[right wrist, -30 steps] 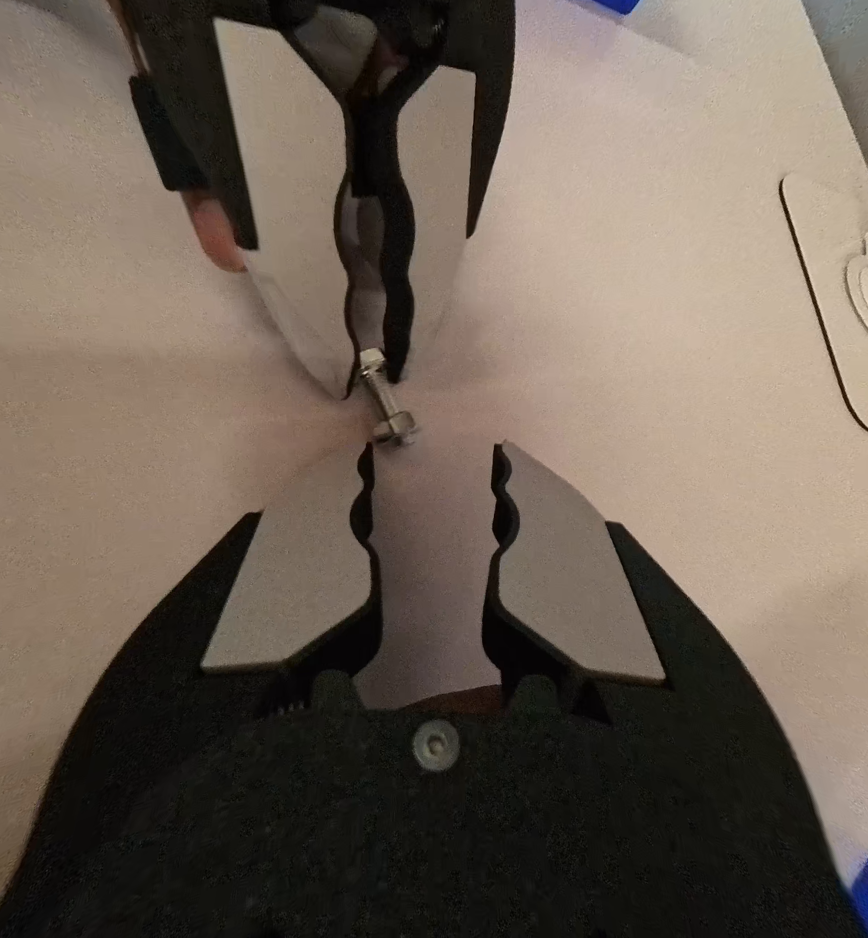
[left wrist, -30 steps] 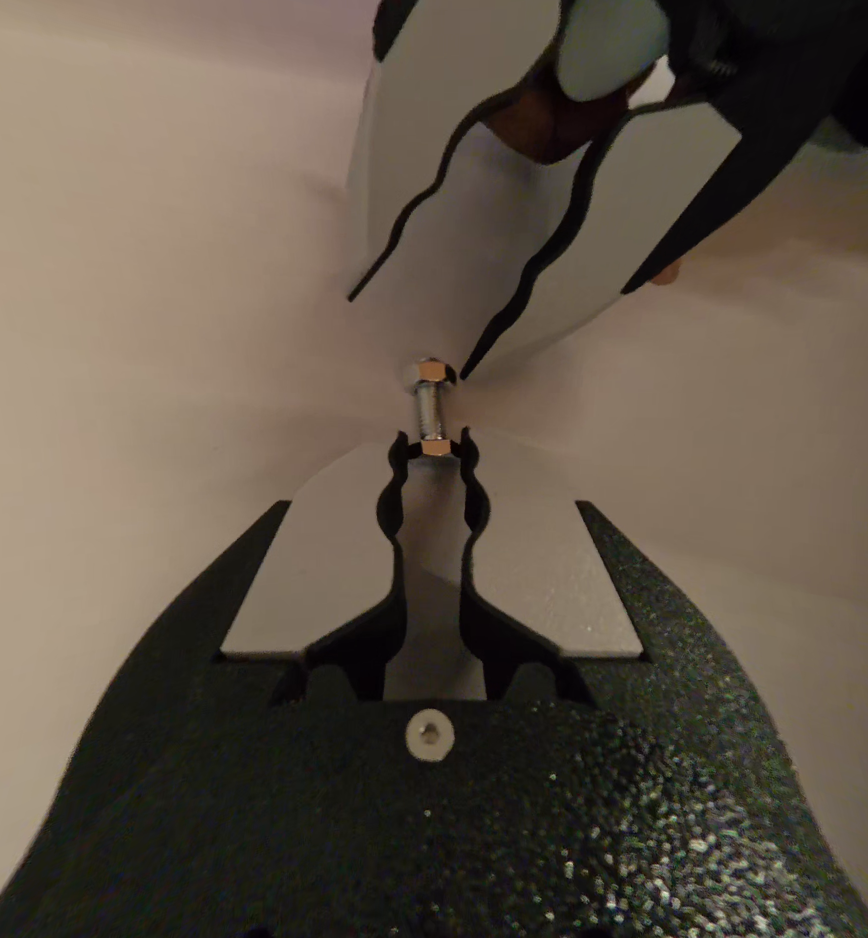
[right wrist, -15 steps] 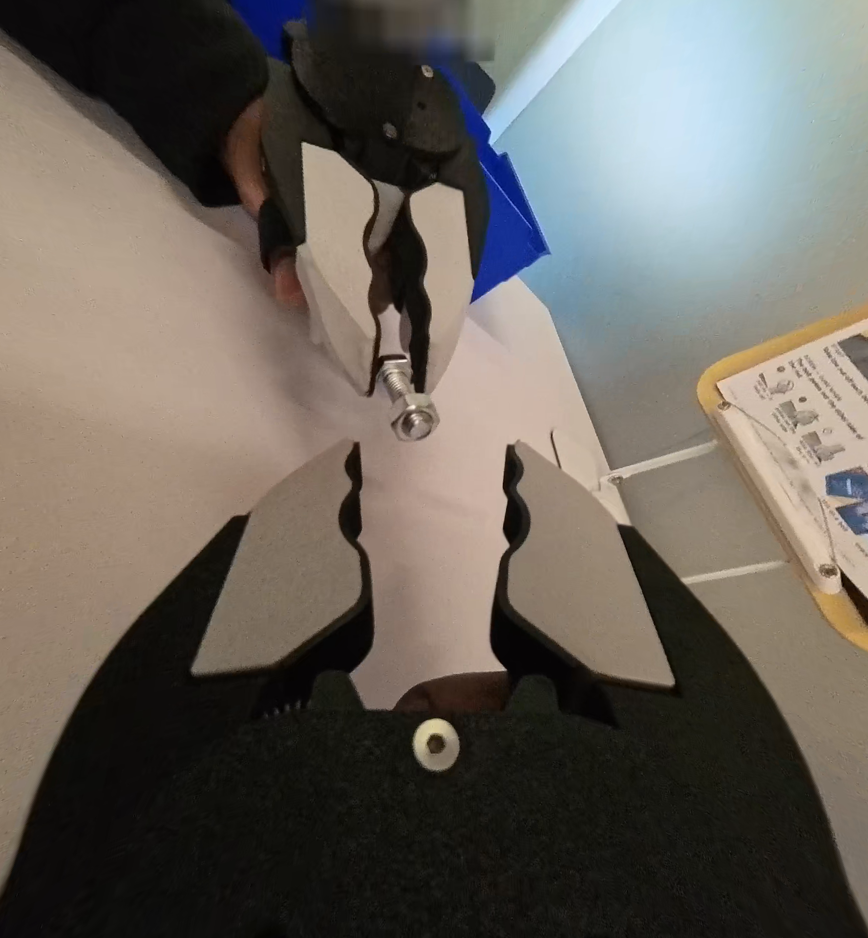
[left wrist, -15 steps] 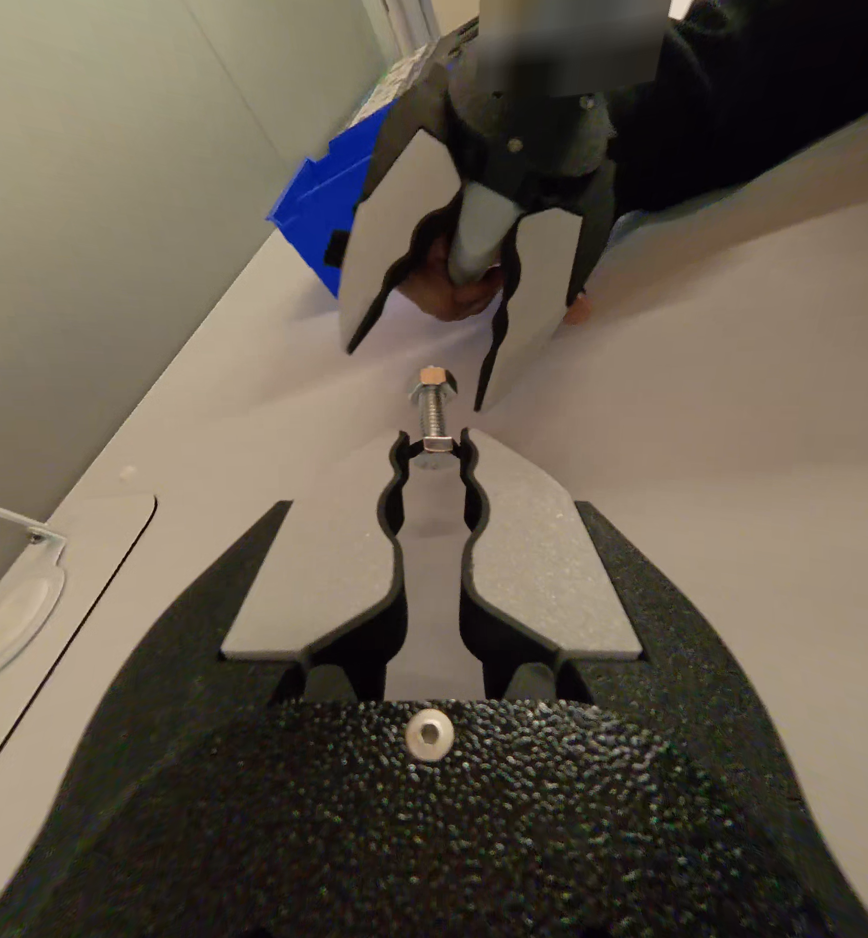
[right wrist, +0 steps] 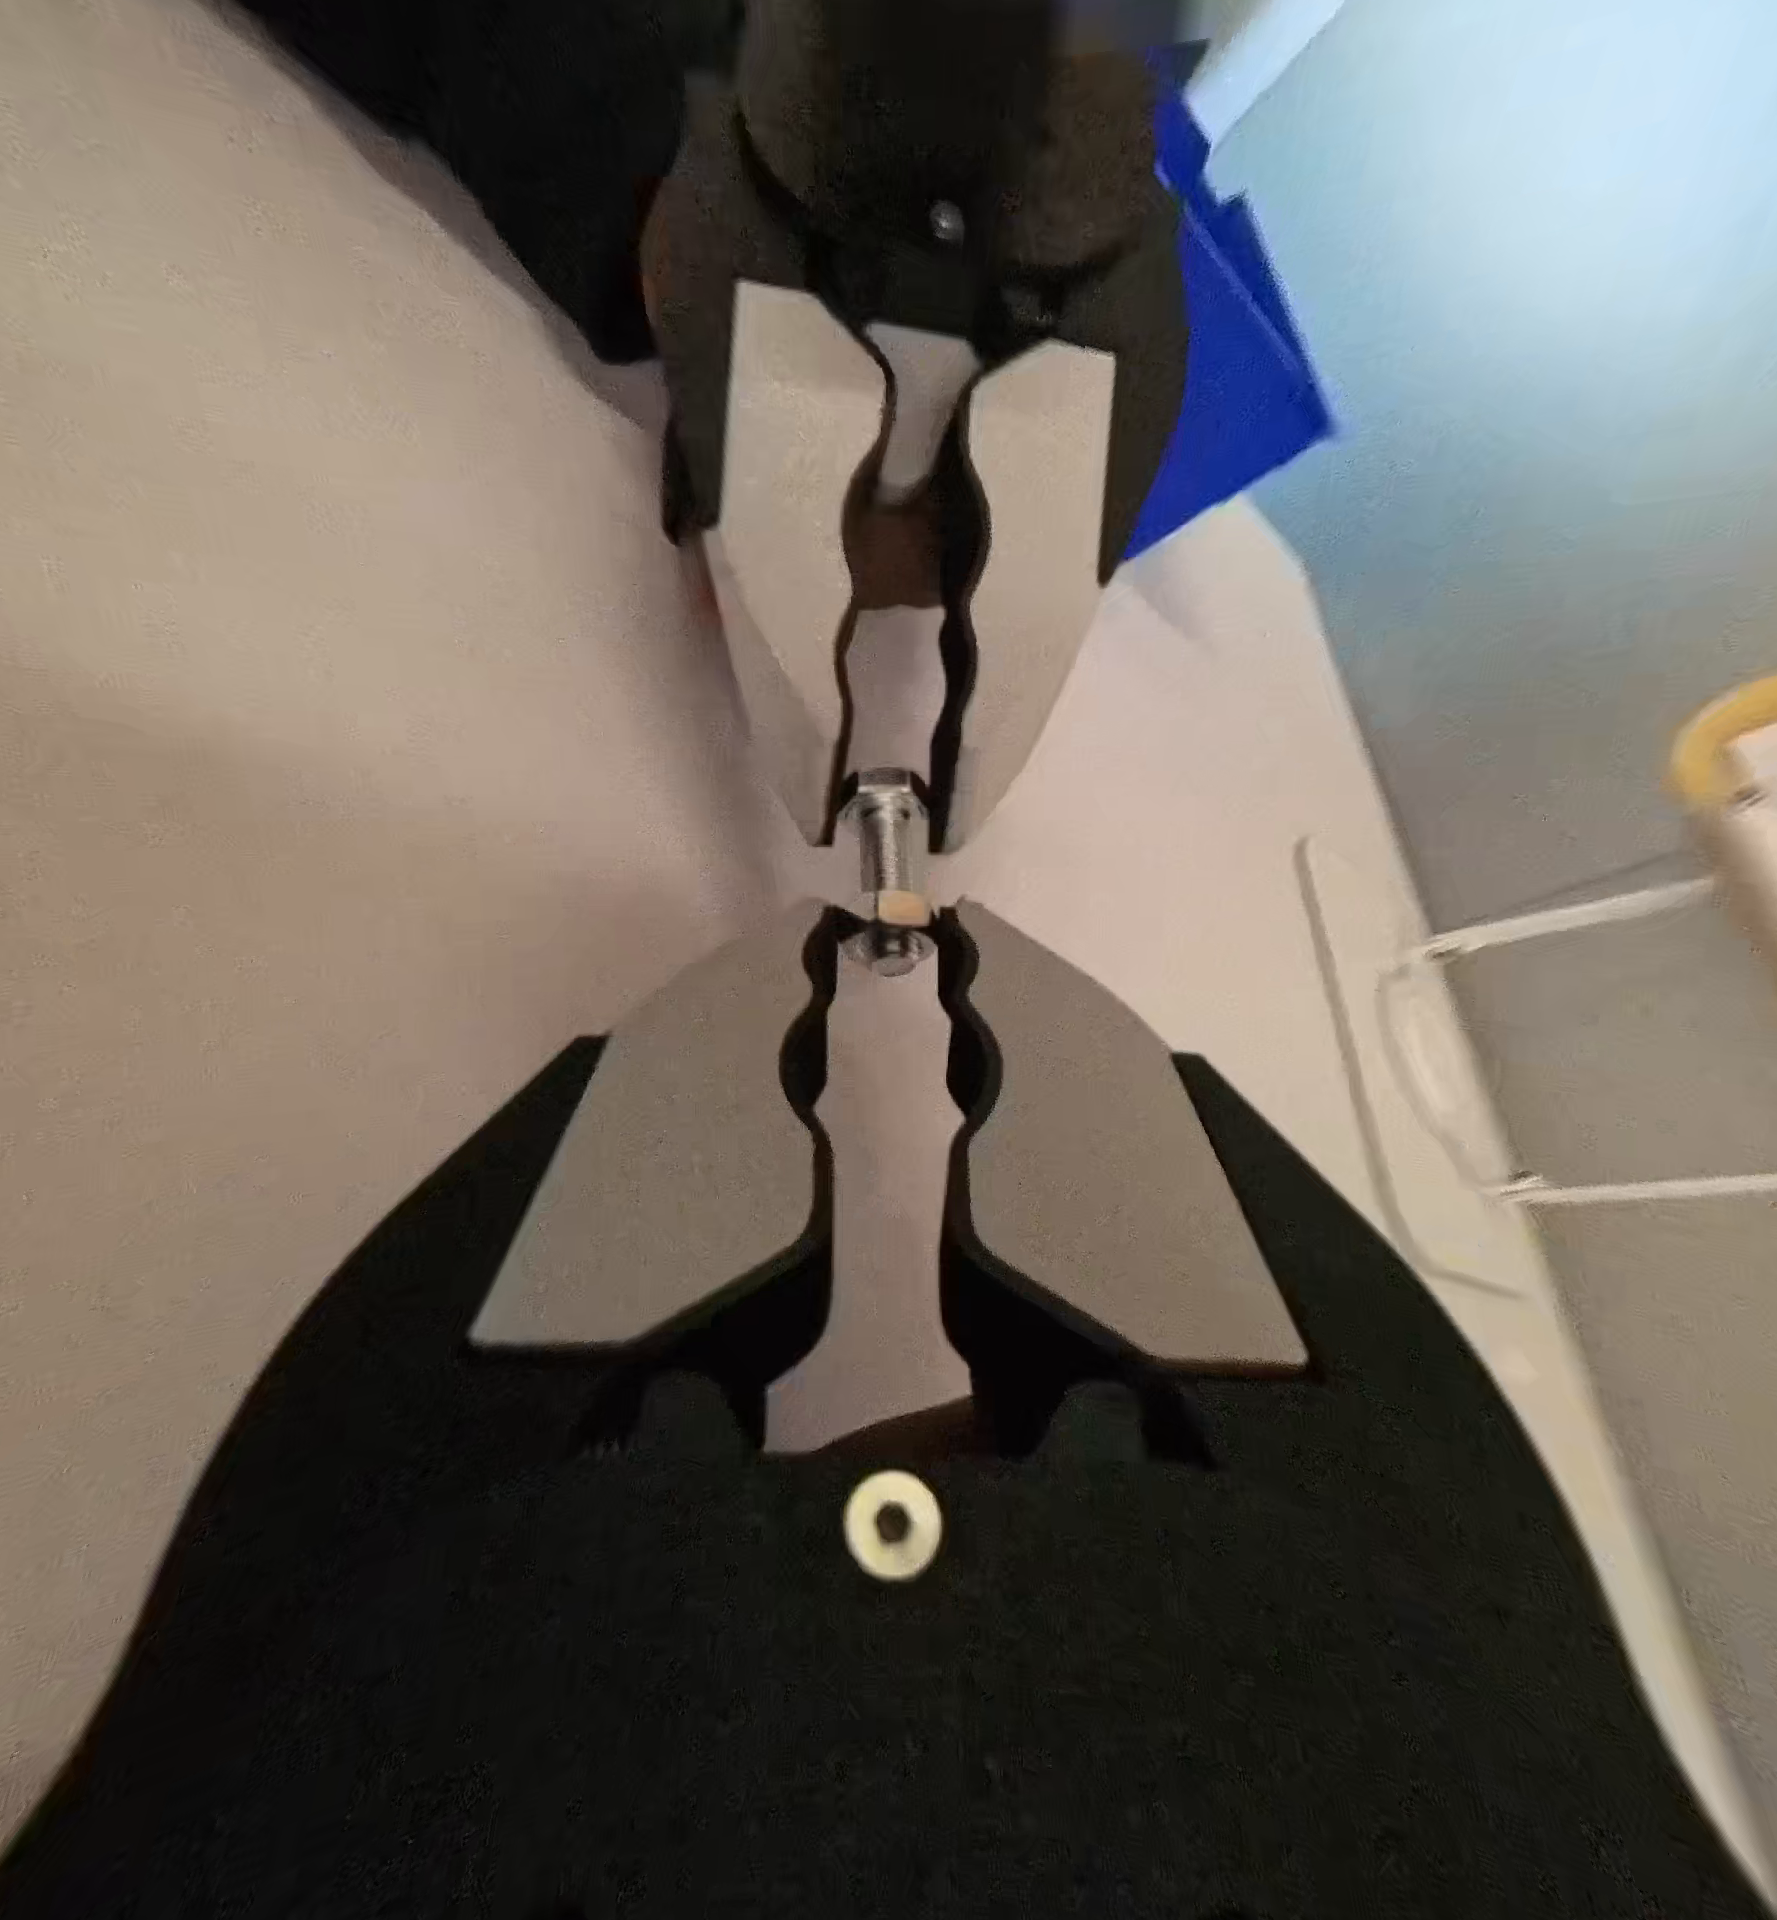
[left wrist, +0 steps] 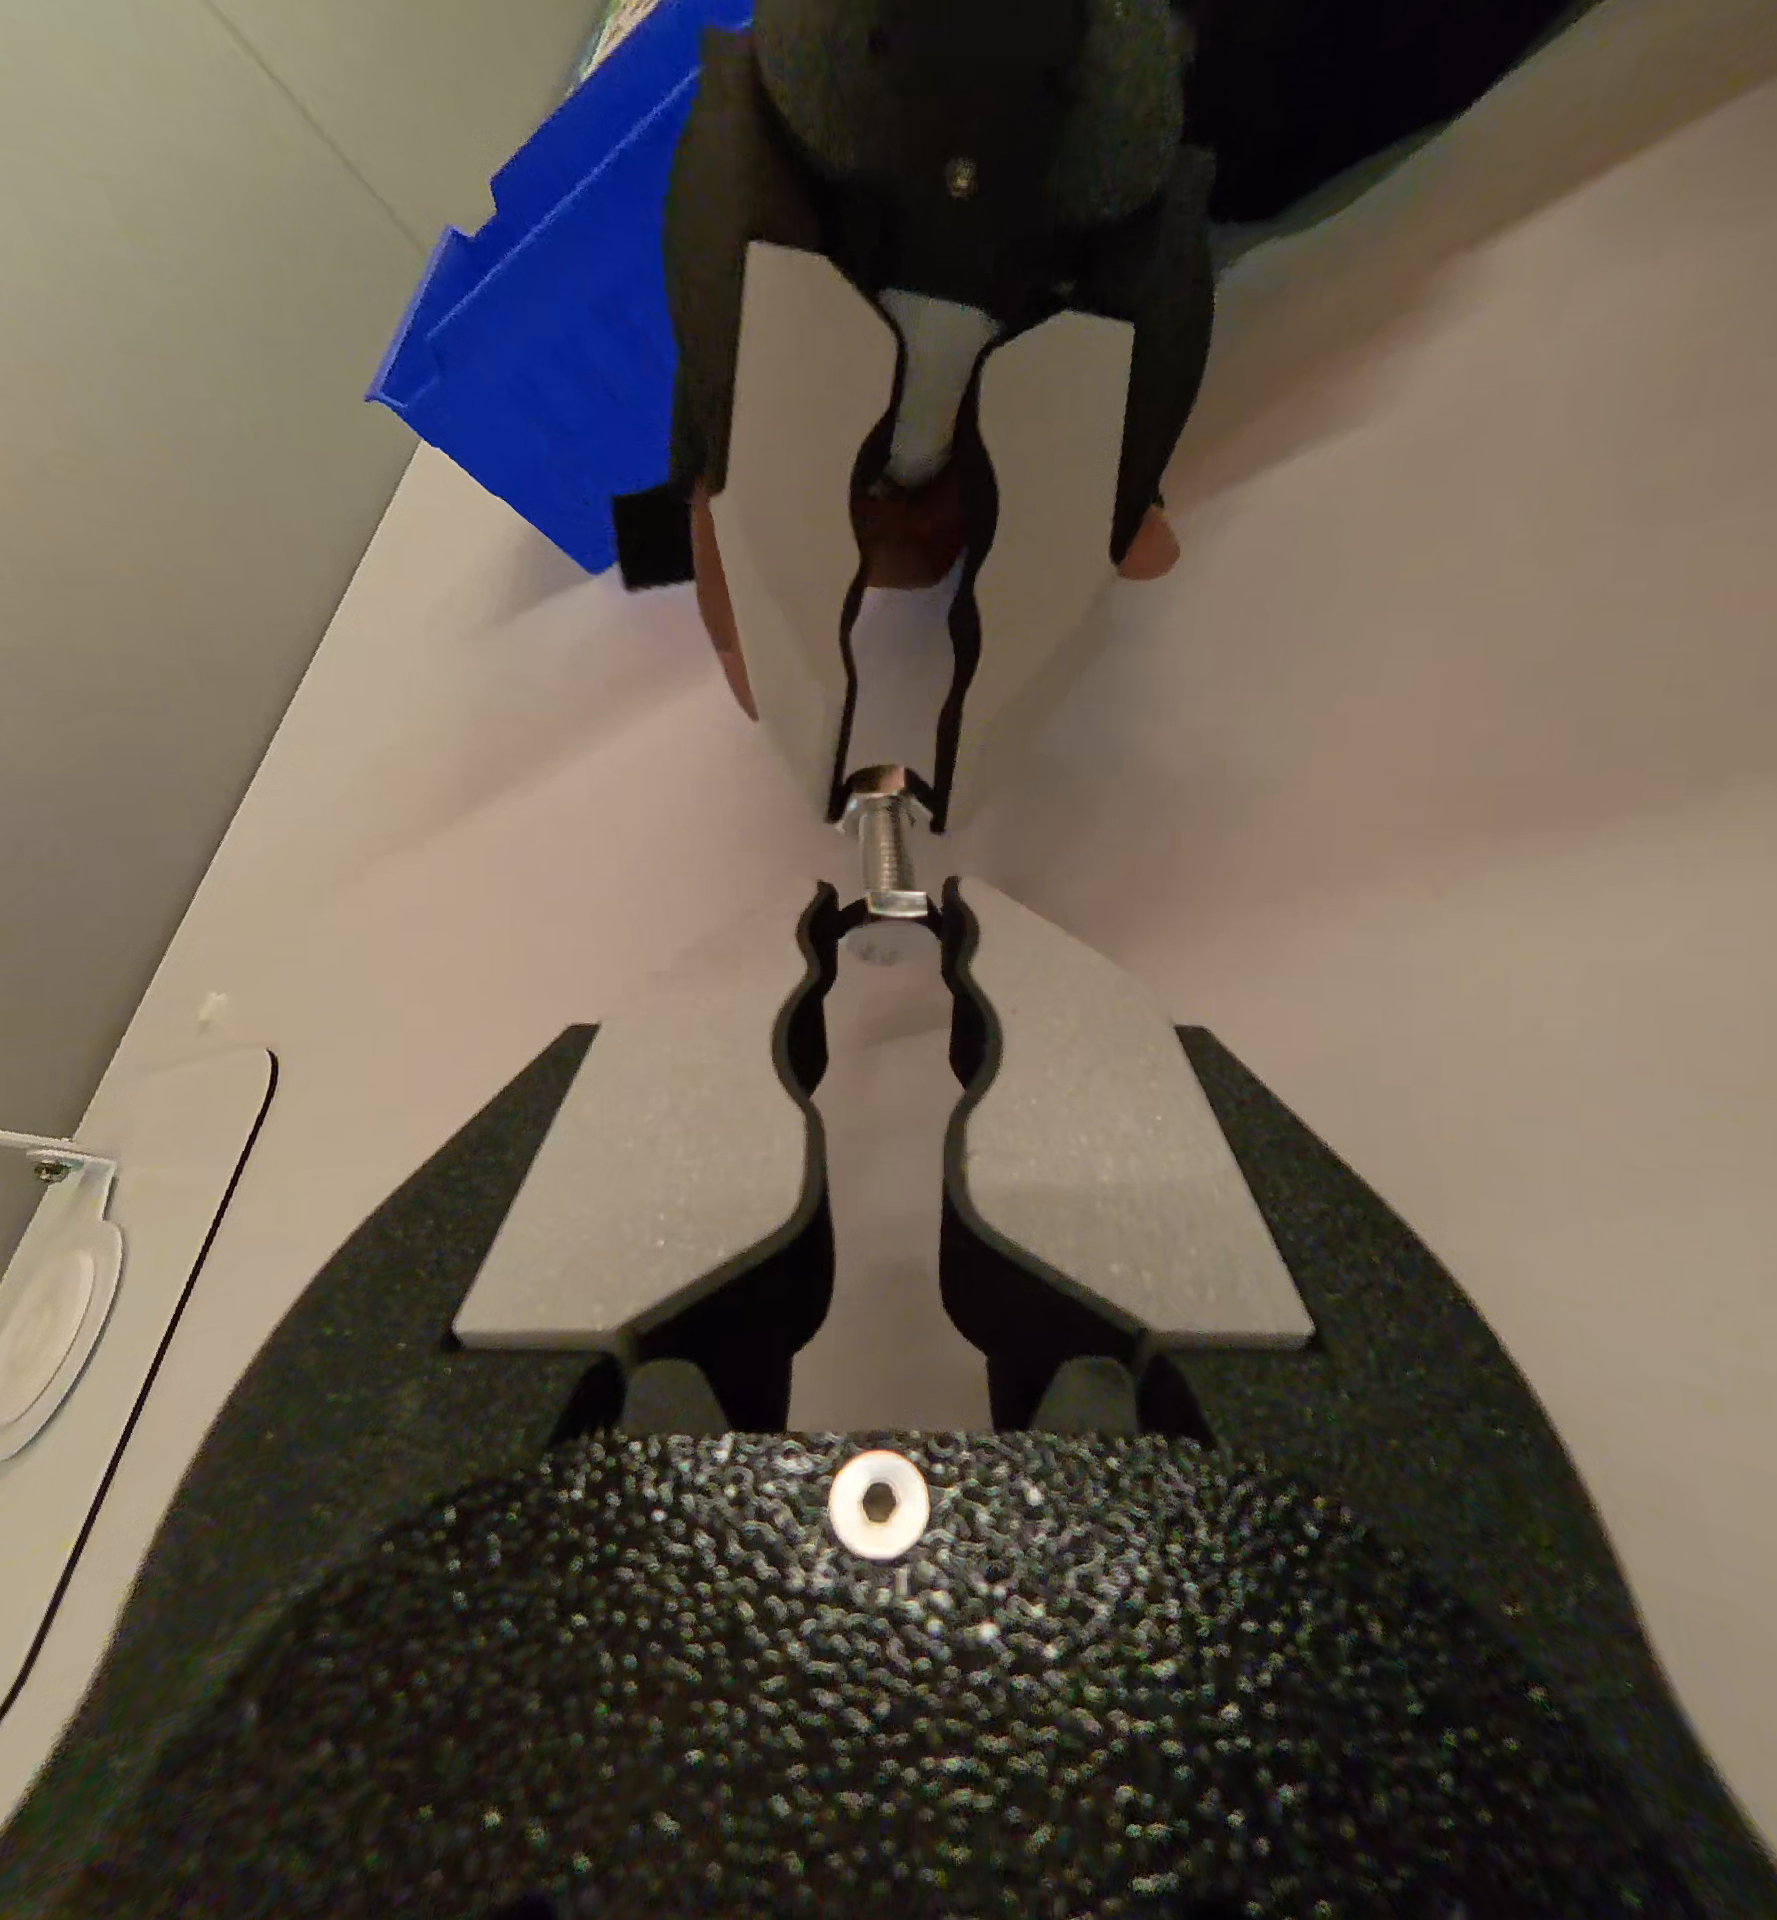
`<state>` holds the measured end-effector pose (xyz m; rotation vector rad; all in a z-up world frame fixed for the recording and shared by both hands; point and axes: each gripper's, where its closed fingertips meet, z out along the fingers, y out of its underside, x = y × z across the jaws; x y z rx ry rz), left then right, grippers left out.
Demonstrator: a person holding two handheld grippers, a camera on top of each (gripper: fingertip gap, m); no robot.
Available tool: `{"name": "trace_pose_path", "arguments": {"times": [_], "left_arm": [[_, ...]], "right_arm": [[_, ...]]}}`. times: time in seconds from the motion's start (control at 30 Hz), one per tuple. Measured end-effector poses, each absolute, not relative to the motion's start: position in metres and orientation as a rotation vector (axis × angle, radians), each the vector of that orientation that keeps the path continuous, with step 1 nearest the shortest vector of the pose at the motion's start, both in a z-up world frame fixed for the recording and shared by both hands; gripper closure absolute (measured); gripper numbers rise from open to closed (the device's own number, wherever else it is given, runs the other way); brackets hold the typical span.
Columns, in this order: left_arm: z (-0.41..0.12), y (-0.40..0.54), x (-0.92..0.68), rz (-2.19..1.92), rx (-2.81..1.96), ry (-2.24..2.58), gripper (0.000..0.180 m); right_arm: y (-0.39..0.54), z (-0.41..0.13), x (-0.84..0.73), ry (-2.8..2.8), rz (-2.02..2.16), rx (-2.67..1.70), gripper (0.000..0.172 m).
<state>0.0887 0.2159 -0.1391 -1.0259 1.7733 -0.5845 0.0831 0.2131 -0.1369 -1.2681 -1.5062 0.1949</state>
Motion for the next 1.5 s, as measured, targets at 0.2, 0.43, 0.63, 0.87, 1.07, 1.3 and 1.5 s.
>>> {"name": "trace_pose_path", "arguments": {"times": [0.2,0.43,0.63,0.87,1.07,1.3,1.5], "left_arm": [[-0.148,0.216,0.09,-0.53,-1.043,1.817,0.162],[-0.138,0.221,0.09,-0.597,-1.105,1.735,0.162],[-0.138,0.221,0.089,-0.611,-1.125,1.73,0.162],[-0.139,0.217,0.089,-0.622,-1.112,1.759,0.162],[-0.143,0.212,0.088,-0.6,-1.069,1.796,0.162],[-0.121,0.2,0.093,-0.787,-1.06,1.694,0.162],[-0.11,0.196,0.092,-0.928,-1.107,1.617,0.162]], "right_arm": [[0.21,-0.142,0.086,-1.124,0.979,-1.949,0.154],[0.213,-0.126,0.091,-1.175,0.858,-1.698,0.118],[0.209,-0.129,0.09,-1.397,0.397,-1.334,0.126],[0.21,-0.134,0.083,-1.435,0.262,-1.284,0.154],[0.205,-0.137,0.083,-1.349,0.641,-1.619,0.155],[0.202,-0.114,0.089,-1.176,0.931,-1.636,0.126],[0.195,-0.11,0.085,-1.4,0.362,-1.26,0.122]]}}
